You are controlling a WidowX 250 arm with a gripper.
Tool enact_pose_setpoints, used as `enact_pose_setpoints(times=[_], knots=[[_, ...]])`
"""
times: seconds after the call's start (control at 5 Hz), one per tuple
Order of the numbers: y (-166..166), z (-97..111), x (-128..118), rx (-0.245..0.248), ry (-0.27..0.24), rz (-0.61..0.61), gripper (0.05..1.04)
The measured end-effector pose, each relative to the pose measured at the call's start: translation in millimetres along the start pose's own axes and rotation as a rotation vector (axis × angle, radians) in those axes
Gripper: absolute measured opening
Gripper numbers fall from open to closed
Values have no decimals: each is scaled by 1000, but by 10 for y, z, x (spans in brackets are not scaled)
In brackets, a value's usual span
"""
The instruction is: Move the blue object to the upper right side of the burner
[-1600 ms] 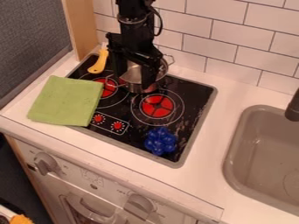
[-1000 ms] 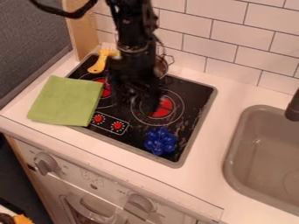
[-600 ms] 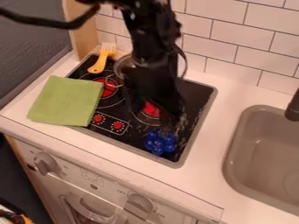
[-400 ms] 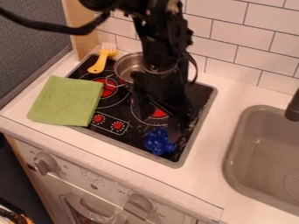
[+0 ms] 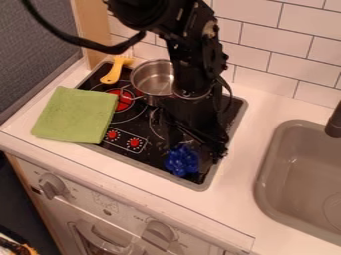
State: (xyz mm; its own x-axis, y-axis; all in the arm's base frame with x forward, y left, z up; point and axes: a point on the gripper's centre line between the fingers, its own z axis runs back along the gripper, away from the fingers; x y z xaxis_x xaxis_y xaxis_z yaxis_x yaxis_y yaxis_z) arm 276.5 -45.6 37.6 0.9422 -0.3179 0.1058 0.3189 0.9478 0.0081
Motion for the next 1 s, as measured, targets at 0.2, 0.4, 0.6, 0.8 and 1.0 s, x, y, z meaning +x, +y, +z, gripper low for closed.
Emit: enact_pose_setpoints(times=[0.2, 0.4, 0.6, 0.8, 1.0], knots=[[5, -105, 47, -7, 31, 12, 1001], [26, -177, 93, -3, 57, 39, 1001], [27, -238, 86, -5, 92, 83, 946], [27, -225, 87, -6, 97, 80, 725], [20, -203, 79, -30, 116, 61, 714]])
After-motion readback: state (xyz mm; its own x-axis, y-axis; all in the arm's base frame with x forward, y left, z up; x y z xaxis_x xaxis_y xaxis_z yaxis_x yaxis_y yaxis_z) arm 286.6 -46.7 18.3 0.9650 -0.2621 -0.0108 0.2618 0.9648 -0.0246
